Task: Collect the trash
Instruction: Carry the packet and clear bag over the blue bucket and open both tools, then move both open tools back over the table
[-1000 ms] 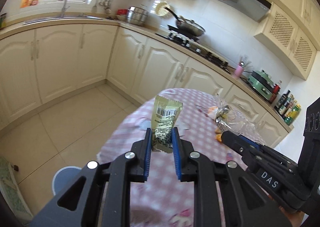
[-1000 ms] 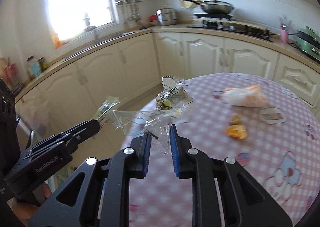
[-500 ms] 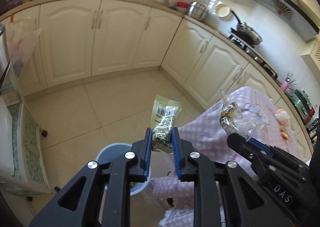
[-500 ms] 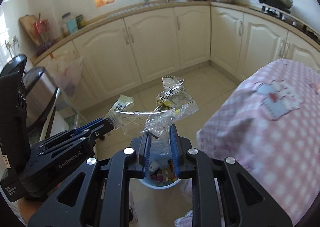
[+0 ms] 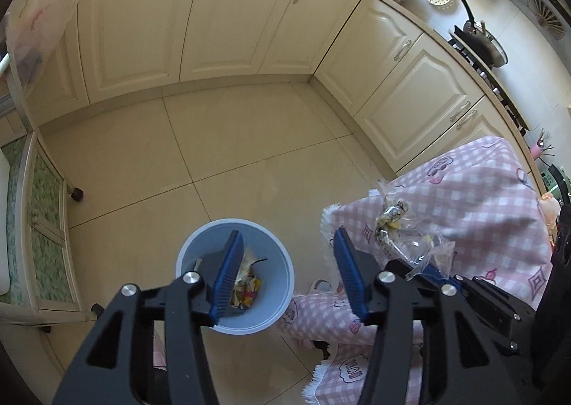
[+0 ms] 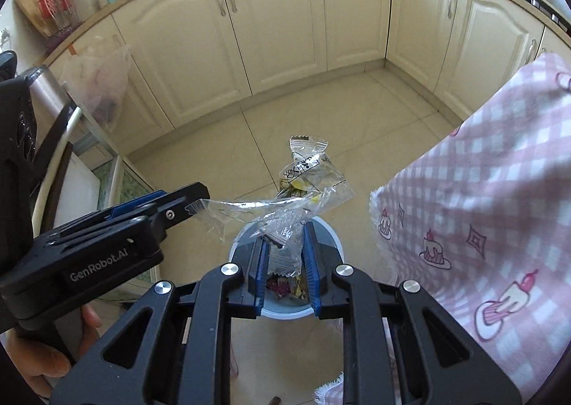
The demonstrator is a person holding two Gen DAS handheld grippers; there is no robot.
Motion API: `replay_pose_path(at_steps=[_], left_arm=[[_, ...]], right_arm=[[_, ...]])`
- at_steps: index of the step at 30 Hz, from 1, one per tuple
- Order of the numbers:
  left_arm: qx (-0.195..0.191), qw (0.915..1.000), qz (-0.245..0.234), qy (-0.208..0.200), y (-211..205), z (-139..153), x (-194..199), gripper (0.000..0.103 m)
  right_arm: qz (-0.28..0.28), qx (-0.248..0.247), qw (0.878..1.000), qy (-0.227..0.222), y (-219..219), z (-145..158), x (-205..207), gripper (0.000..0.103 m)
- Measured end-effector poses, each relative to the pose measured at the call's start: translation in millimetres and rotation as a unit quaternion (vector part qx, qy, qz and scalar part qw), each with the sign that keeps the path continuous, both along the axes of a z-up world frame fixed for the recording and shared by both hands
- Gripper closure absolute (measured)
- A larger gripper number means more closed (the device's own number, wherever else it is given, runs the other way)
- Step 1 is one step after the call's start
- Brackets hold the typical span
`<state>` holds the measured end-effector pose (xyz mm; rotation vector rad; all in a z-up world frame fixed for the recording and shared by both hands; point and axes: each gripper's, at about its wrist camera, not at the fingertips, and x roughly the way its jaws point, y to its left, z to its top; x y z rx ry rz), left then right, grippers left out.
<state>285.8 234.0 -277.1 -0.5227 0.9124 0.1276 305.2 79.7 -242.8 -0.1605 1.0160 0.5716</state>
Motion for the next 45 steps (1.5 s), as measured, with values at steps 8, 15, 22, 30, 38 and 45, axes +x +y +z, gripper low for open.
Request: replay_pose_path(at_steps=[8, 15, 22, 30, 38, 45], left_arm=[[0.003, 0.9999, 0.01, 0.007, 3.4, -7.2, 0.4, 0.05], [0.008, 0.9998, 0.02, 0.005, 11.5, -3.1, -6.3, 0.049], [0.01, 0.9995, 0.03, -0.004, 20.4, 2.9, -10.1, 0.045], [0.015, 0.9997, 0.018, -0.009, 12.4, 15.8, -9.2, 0.044], [0.024, 0.9978, -0.023, -0.058, -37.3, 71.2, -12.8, 0.044], [0.039, 0.9895, -0.076, -0.117, -104.1, 135.0, -16.1, 0.042]], right_arm=[[0.006, -0.005, 1.0, 0.013, 12.3, -9.2, 1.9, 0.086], [0.013, -0.002, 1.0, 0.013, 17.1, -8.9, 1.4, 0.085], [0.017, 0.0, 1.0, -0.001, 26.0, -5.9, 4.1, 0.069], [0.01, -0.007, 1.0, -0.015, 13.0, 8.9, 4.4, 0.064], [-0.023, 0.008, 0.998, -0.064, -45.5, 64.7, -9.0, 0.063], [-0.073, 0.02, 0.99, -0.119, -131.0, 120.6, -24.1, 0.059]])
